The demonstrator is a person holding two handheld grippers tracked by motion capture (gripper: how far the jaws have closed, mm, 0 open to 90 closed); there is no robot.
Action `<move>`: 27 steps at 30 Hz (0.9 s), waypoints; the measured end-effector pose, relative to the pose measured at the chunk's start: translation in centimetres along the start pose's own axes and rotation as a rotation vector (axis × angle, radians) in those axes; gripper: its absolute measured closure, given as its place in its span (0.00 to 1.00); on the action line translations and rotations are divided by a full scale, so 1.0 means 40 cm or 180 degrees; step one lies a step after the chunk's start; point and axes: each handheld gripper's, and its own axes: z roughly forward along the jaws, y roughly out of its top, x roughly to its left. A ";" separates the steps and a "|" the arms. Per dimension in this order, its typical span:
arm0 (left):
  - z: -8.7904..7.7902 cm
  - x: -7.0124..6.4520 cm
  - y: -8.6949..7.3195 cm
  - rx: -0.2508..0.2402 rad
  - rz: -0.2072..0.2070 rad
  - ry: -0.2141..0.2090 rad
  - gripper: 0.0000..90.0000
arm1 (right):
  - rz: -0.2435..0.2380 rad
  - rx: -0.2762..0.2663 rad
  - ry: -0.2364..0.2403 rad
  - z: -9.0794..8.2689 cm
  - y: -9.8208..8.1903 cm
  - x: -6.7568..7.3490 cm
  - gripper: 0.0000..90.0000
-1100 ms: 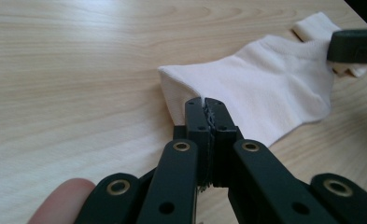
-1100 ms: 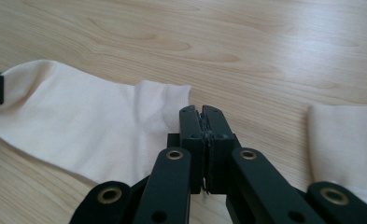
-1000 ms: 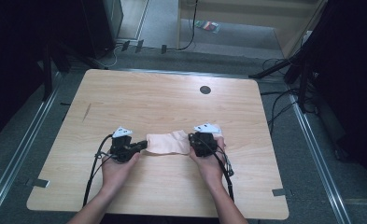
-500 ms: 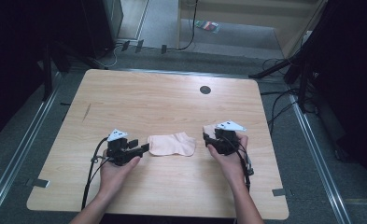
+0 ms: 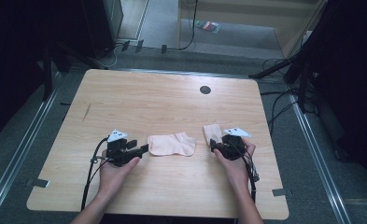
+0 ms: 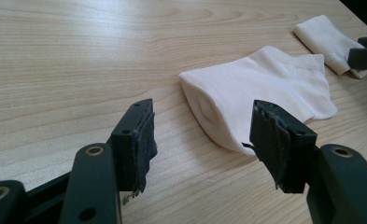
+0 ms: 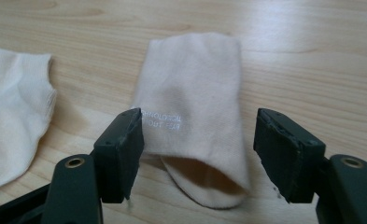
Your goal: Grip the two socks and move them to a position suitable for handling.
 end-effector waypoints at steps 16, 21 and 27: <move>-0.010 0.009 -0.010 -0.0003 0.0008 -0.0009 0.47 | -0.0001 -0.0197 0.0014 -0.014 -0.005 0.030 0.95; -0.024 0.010 -0.012 -0.0008 0.0030 -0.0009 0.47 | 0.0015 -0.0302 0.0062 -0.072 -0.008 0.035 0.95; -0.042 -0.002 -0.022 -0.0016 0.0054 -0.0034 0.47 | -0.0013 -0.0360 0.0153 -0.145 -0.030 0.056 0.95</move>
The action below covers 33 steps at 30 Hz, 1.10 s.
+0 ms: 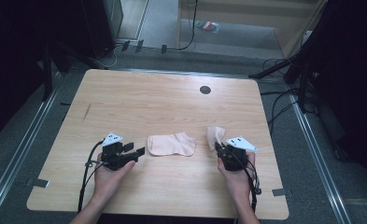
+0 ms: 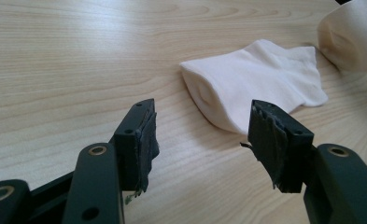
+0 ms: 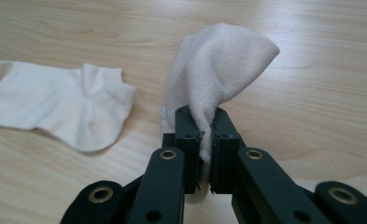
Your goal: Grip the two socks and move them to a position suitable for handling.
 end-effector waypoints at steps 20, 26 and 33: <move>0.022 -0.129 -0.051 0.0204 0.0422 -0.0533 0.47 | -0.0132 -0.0044 0.0861 -0.077 -0.018 0.182 0.95; 0.034 -0.135 -0.056 0.0273 0.0419 -0.0507 0.49 | -0.0211 0.0192 0.0930 -0.045 -0.058 0.203 0.94; 0.059 -0.158 -0.055 0.0325 0.0422 -0.0514 0.50 | -0.0183 0.0327 0.0706 -0.036 -0.084 0.163 0.93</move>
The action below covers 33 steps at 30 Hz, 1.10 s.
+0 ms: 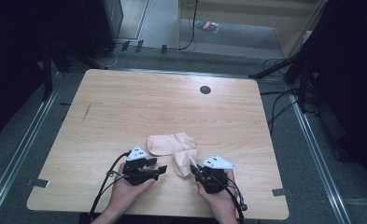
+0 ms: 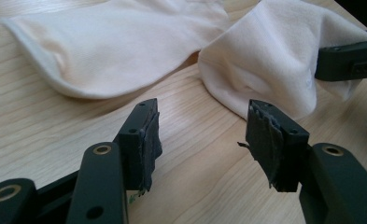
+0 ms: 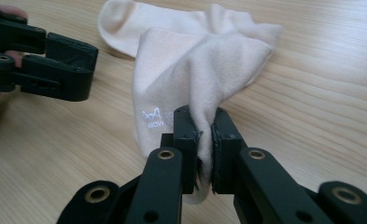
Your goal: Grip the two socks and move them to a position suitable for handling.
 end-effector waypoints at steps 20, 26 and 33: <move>0.078 -0.041 0.035 0.0110 -0.0107 0.0033 0.57 | 0.0221 -0.0099 -0.0229 -0.053 -0.037 -0.088 0.53; 0.092 -0.058 0.044 0.0181 -0.0028 0.0188 0.71 | 0.0228 0.0035 -0.0210 -0.056 -0.067 -0.099 0.58; 0.100 -0.075 0.035 0.0228 0.0104 0.0314 0.91 | 0.0209 0.0101 -0.0093 -0.047 -0.069 -0.093 0.70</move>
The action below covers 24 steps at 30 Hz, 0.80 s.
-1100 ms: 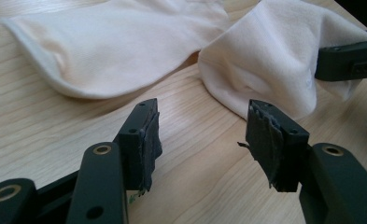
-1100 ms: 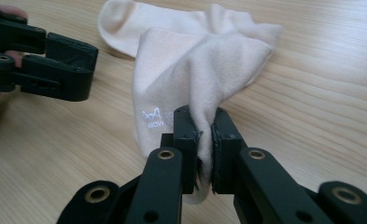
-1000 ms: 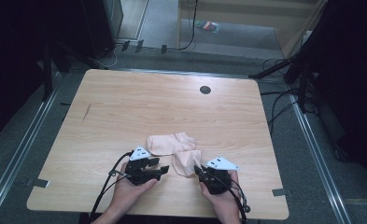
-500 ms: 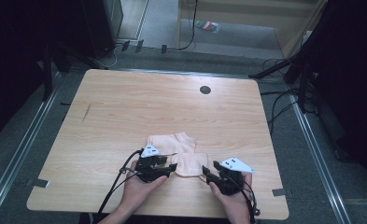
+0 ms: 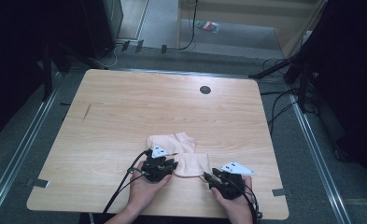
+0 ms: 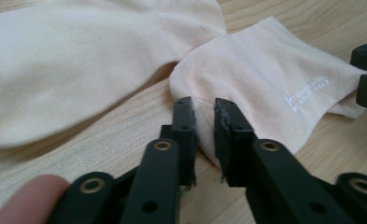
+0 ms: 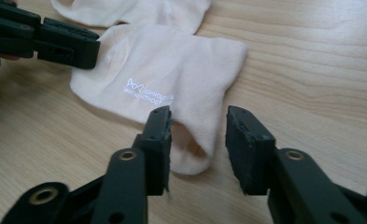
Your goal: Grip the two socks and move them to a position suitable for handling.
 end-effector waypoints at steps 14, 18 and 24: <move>-0.082 0.026 0.004 -0.0248 0.0048 -0.0113 0.99 | -0.0209 -0.0254 0.0019 -0.013 0.024 0.059 0.99; -0.122 0.047 -0.013 -0.0329 0.0028 -0.0117 0.99 | -0.0370 -0.0316 0.0038 -0.017 0.029 0.097 0.99; -0.174 0.084 -0.061 -0.0302 -0.0013 -0.0126 0.99 | -0.0521 -0.0309 0.0163 -0.005 0.026 0.152 0.99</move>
